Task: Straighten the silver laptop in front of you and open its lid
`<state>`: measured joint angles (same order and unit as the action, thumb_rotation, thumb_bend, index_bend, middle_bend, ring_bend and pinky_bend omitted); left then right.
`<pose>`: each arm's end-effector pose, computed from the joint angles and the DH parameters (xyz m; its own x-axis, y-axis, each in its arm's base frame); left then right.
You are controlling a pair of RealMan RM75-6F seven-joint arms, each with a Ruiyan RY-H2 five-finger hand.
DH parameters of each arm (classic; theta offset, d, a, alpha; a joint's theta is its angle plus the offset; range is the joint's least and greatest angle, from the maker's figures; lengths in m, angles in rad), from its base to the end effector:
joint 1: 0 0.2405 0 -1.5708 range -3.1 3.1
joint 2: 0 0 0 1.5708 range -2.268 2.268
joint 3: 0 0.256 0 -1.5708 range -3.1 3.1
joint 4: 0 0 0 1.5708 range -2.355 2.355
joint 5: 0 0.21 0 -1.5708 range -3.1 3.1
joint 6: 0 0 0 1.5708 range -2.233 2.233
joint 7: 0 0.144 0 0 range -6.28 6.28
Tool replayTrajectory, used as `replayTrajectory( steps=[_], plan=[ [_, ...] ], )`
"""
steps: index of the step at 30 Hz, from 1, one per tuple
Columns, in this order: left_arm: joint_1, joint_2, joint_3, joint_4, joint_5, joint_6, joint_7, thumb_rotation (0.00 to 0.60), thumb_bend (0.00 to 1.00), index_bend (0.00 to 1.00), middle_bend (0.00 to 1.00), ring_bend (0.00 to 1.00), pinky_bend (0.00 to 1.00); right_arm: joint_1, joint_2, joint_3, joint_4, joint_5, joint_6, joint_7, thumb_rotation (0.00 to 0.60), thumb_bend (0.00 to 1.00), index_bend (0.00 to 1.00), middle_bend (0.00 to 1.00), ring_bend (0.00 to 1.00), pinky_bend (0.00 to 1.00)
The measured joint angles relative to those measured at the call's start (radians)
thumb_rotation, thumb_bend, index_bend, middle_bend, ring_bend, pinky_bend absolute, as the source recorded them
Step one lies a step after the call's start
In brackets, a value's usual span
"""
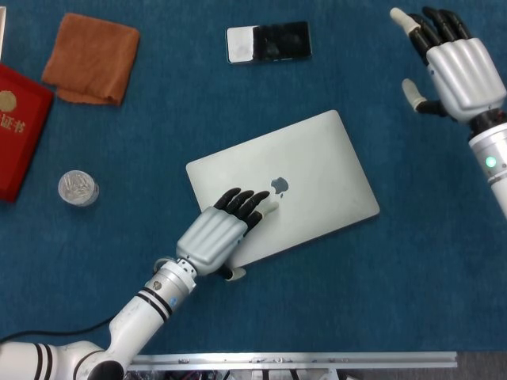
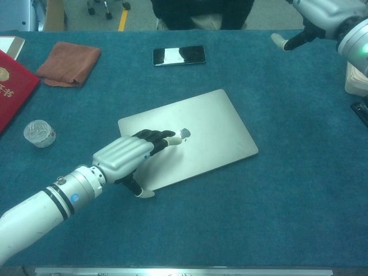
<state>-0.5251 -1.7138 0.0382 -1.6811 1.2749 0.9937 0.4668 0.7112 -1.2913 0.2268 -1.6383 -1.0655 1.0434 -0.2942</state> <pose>-0.1334 0.1977 -0.0883 0.3962 0.4945 0.7736 0.8650 -0.4837 -0.1339 -0.1582 -0.3612 0.0782 0.4051 -0.1283 0.9052 -0.8905 -0.2797 0.3589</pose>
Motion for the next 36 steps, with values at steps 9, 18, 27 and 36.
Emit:
replayTrajectory(
  steps=[9, 18, 27, 36],
  plan=[
    [0.005, -0.017, 0.011, 0.042, 0.022, 0.01, -0.019, 0.6, 0.14, 0.0, 0.0, 0.0, 0.0, -0.004, 0.003, 0.002, -0.006, 0.003, 0.003, -0.004, 0.584, 0.38, 0.0, 0.13, 0.0, 0.08],
    [0.009, -0.02, 0.015, 0.063, 0.04, 0.018, -0.032, 0.6, 0.14, 0.0, 0.0, 0.0, 0.0, -0.006, 0.004, 0.003, -0.014, 0.005, 0.007, -0.011, 0.583, 0.38, 0.0, 0.13, 0.0, 0.08],
    [0.008, 0.003, 0.017, 0.089, 0.065, 0.023, -0.046, 0.6, 0.14, 0.0, 0.0, 0.0, 0.0, -0.009, 0.005, 0.003, -0.027, 0.009, 0.014, -0.023, 0.584, 0.37, 0.0, 0.13, 0.0, 0.08],
    [0.003, 0.045, 0.012, 0.106, 0.081, 0.025, -0.055, 0.6, 0.14, 0.0, 0.0, 0.0, 0.0, -0.002, -0.007, 0.005, -0.036, 0.015, 0.019, -0.044, 0.584, 0.37, 0.0, 0.13, 0.0, 0.08]
  ],
)
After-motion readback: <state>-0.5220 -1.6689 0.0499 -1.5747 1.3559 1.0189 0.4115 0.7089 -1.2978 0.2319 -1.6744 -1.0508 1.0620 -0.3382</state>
